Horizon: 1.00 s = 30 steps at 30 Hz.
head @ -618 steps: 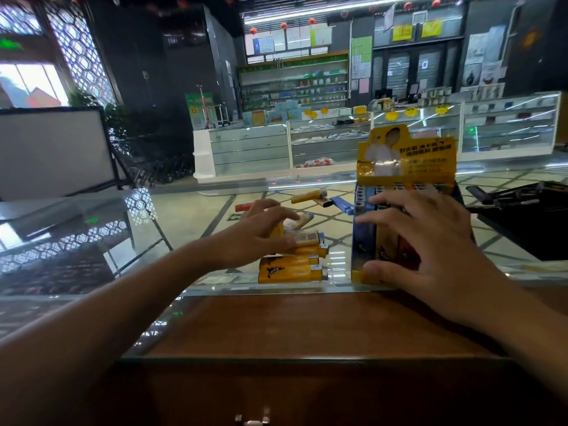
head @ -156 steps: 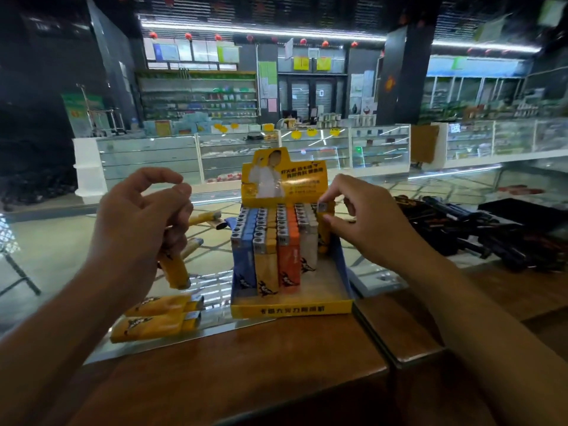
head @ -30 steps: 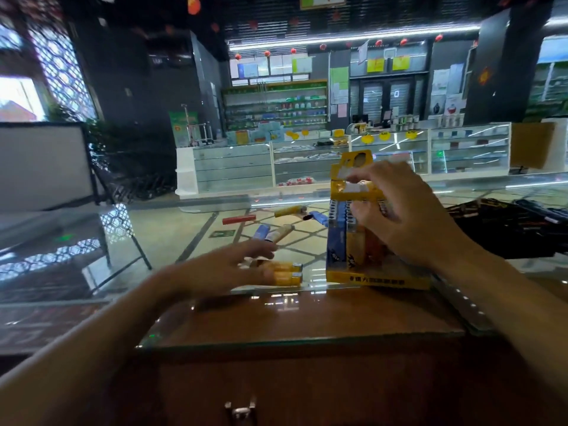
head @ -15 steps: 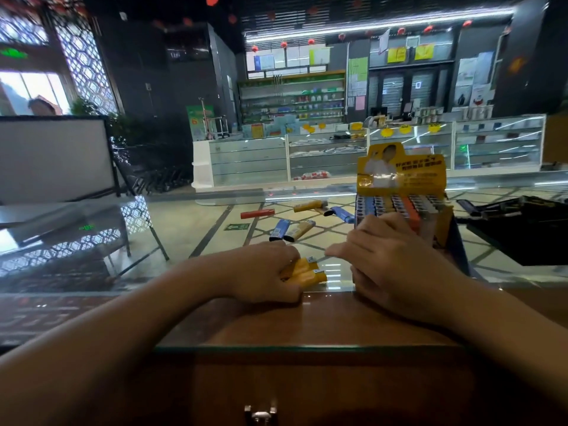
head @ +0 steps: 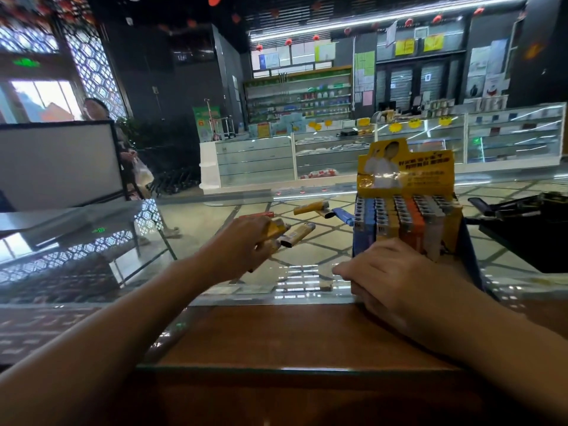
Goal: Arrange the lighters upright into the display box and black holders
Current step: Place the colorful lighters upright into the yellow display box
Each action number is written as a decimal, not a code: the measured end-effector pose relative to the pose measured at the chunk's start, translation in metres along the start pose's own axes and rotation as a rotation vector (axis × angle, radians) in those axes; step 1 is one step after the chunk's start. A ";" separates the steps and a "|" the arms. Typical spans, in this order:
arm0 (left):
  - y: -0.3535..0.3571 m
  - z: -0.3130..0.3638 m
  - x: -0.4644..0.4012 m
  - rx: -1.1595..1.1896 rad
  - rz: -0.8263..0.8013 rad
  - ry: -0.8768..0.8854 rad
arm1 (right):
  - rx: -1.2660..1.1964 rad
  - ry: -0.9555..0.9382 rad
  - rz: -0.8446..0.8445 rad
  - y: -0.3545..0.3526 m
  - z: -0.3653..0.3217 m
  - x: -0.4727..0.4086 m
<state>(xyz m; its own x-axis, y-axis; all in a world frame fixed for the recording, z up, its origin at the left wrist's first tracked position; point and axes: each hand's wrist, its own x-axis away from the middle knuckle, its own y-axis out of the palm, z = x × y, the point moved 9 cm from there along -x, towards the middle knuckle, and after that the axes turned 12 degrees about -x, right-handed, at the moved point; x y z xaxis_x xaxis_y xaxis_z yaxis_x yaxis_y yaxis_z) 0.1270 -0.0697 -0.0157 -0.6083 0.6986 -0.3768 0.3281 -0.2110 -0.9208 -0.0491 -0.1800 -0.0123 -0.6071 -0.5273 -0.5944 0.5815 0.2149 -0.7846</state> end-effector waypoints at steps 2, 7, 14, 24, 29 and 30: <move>0.011 -0.007 -0.004 0.021 -0.079 -0.042 | -0.030 -0.010 0.016 0.001 0.000 0.001; 0.026 -0.021 -0.013 0.058 -0.098 -0.158 | -0.148 0.080 0.007 0.002 0.008 0.003; 0.054 -0.035 -0.023 -0.025 -0.330 -0.196 | -0.354 0.189 -0.028 -0.007 0.009 0.008; 0.051 -0.024 -0.039 -0.081 -0.350 -0.204 | -0.344 0.238 0.016 -0.013 0.012 0.009; 0.043 -0.017 -0.033 -0.028 -0.383 -0.220 | -0.331 0.213 -0.021 -0.007 0.010 0.010; 0.040 -0.017 -0.032 -0.025 -0.373 -0.212 | -0.337 0.214 -0.014 -0.007 0.011 0.010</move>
<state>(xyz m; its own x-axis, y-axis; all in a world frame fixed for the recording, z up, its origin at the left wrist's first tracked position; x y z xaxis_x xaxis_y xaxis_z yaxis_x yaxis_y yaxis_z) 0.1720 -0.0889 -0.0383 -0.8225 0.5678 -0.0336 0.0736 0.0477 -0.9962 -0.0540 -0.1958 -0.0108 -0.7336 -0.3568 -0.5784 0.3836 0.4852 -0.7858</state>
